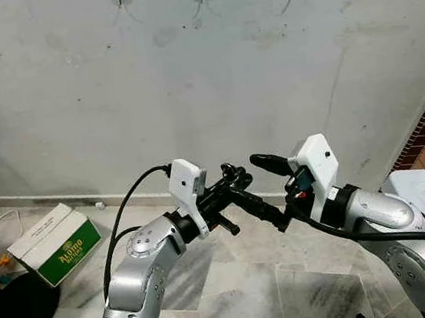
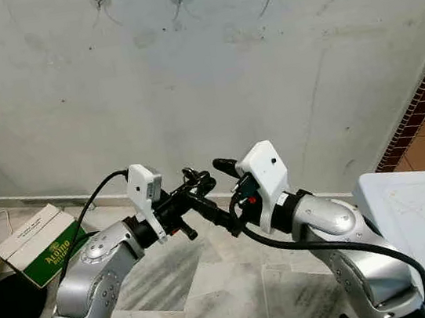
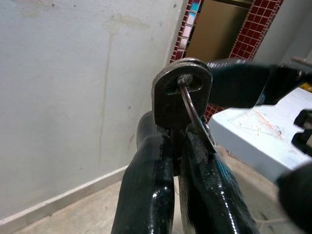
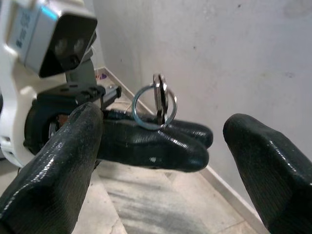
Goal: Hang keys on a hook
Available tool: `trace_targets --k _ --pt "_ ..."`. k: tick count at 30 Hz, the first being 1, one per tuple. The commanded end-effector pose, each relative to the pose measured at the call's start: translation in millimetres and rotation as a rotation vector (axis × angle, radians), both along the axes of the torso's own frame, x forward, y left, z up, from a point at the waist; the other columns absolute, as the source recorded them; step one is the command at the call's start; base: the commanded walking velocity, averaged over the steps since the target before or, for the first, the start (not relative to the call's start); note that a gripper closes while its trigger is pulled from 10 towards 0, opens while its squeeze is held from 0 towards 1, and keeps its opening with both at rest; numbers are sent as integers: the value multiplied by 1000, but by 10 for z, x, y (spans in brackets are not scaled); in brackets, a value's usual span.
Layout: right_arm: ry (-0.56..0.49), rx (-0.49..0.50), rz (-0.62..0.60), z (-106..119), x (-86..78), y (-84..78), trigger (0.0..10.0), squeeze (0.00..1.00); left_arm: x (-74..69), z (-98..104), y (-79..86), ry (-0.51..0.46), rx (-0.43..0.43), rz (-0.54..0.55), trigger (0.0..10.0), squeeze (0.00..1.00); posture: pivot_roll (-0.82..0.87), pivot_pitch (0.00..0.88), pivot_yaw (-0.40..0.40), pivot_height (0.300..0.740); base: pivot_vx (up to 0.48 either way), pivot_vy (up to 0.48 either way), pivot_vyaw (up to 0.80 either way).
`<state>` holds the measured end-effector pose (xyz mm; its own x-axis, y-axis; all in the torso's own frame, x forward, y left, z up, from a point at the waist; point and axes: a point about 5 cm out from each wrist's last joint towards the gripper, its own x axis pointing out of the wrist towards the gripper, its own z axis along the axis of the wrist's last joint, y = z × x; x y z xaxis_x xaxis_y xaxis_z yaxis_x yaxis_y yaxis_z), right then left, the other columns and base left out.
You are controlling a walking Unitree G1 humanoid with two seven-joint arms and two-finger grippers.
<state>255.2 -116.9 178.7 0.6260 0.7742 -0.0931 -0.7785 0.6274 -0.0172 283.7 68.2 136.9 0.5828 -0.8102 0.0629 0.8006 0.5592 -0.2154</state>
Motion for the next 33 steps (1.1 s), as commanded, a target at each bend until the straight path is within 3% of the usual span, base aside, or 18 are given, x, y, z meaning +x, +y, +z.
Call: trace_targets --k 1,2,3,4,5,6,9,10,11,33 --pt "1 -8 1 -14 -4 25 10000 0 21 35 2 -20 13 5 0 0 -42 37 60 740 0 0 0" --pt "0 -5 -2 -16 4 37 10000 0 20 34 1 -20 13 4 0 0 -42 37 60 740 0 0 0" --pt "-3 -2 -3 -18 10 51 5294 0 19 34 -2 -20 13 3 0 0 -42 37 60 740 0 0 0" --pt "-3 -2 -3 -18 10 51 5294 0 19 34 -2 -20 13 3 0 0 -42 37 60 740 0 0 0" --pt "-5 -3 -6 -26 17 64 4627 0 18 35 -4 -20 12 3 0 0 -42 37 60 740 0 0 0" --pt "-7 -2 -11 -31 23 71 2824 0 17 35 -6 -20 12 3 0 0 -42 37 60 740 0 0 0" --pt "-9 1 -19 -35 32 75 2314 0 16 36 -8 -21 11 2 0 0 -42 37 60 740 0 0 0" --pt "-9 1 -22 -36 36 76 549 0 16 37 -9 -21 11 2 0 0 -42 37 60 740 0 0 0" --pt "-11 1 -25 -37 40 76 0 0 16 37 -9 -21 11 2 0 0 -42 37 60 740 0 0 0" --pt "-40 -25 -78 -27 114 -43 0 0 20 39 3 -23 15 7 0 0 -40 38 59 740 0 0 0"
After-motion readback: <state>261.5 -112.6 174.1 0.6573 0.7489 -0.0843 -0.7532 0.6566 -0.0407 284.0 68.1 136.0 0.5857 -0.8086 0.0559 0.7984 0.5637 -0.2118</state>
